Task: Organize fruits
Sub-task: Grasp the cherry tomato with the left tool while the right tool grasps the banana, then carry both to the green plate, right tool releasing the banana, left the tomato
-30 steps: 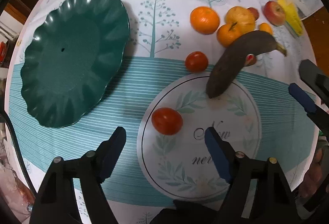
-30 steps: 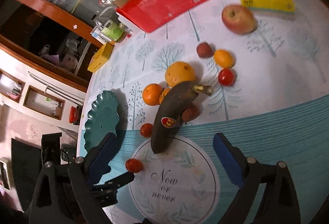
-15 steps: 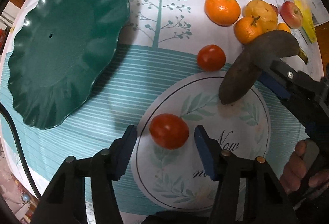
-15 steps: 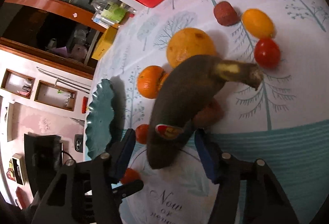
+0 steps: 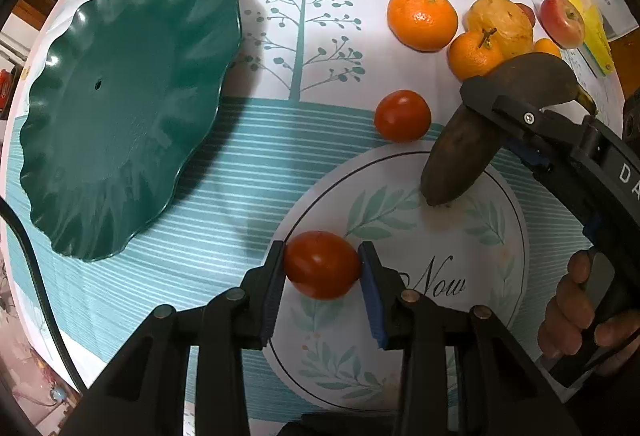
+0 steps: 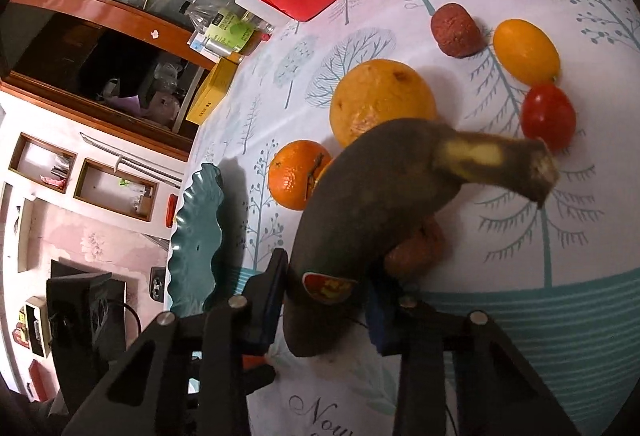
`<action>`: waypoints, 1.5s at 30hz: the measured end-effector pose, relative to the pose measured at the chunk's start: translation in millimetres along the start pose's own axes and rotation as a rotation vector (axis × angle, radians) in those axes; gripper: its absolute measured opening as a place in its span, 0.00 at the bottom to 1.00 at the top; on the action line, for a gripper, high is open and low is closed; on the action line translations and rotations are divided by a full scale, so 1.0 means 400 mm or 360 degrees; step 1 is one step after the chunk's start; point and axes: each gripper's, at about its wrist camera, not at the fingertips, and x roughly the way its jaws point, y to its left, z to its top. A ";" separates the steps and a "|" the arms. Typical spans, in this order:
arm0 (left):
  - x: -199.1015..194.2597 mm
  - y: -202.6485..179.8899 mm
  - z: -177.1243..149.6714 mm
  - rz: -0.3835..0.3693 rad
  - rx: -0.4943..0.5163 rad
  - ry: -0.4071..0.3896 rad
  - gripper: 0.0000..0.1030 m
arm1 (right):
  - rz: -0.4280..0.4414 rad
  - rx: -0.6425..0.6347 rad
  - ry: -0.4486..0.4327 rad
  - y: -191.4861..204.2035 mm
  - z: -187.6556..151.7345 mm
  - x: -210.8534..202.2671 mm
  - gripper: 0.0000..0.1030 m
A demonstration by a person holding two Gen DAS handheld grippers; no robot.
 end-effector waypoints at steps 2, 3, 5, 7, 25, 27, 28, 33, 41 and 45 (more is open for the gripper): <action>-0.003 0.000 -0.006 0.0008 -0.0014 0.0002 0.34 | -0.0012 -0.0017 0.0006 0.005 0.000 -0.002 0.34; -0.009 0.000 -0.007 0.0005 -0.0015 -0.0009 0.34 | -0.0017 -0.0021 0.0009 0.005 0.000 -0.003 0.33; -0.018 0.006 -0.012 0.0006 -0.0019 -0.0036 0.34 | -0.0021 -0.0025 0.0018 0.008 -0.002 -0.008 0.33; -0.038 0.009 -0.023 0.0008 -0.0030 -0.0078 0.33 | -0.0015 -0.0035 0.0031 0.014 -0.009 -0.015 0.33; -0.195 0.158 -0.132 -0.0013 -0.0136 -0.0366 0.34 | 0.0053 -0.0115 0.0067 0.141 -0.150 -0.067 0.33; -0.199 0.183 -0.137 -0.0022 -0.0133 -0.0391 0.34 | 0.0058 -0.0103 0.0069 0.159 -0.169 -0.064 0.33; -0.206 0.204 -0.140 -0.0028 -0.0128 -0.0407 0.34 | 0.0059 -0.0094 0.0070 0.169 -0.179 -0.061 0.33; -0.233 0.302 -0.151 -0.0064 -0.0120 -0.0443 0.34 | 0.0054 -0.0035 0.0044 0.231 -0.222 -0.036 0.33; -0.259 0.449 -0.124 -0.0061 -0.0010 -0.0488 0.34 | 0.0062 0.0027 -0.0032 0.333 -0.243 0.033 0.33; -0.263 0.508 -0.105 -0.0072 0.0036 -0.0502 0.34 | 0.0061 0.0036 -0.0061 0.380 -0.233 0.085 0.33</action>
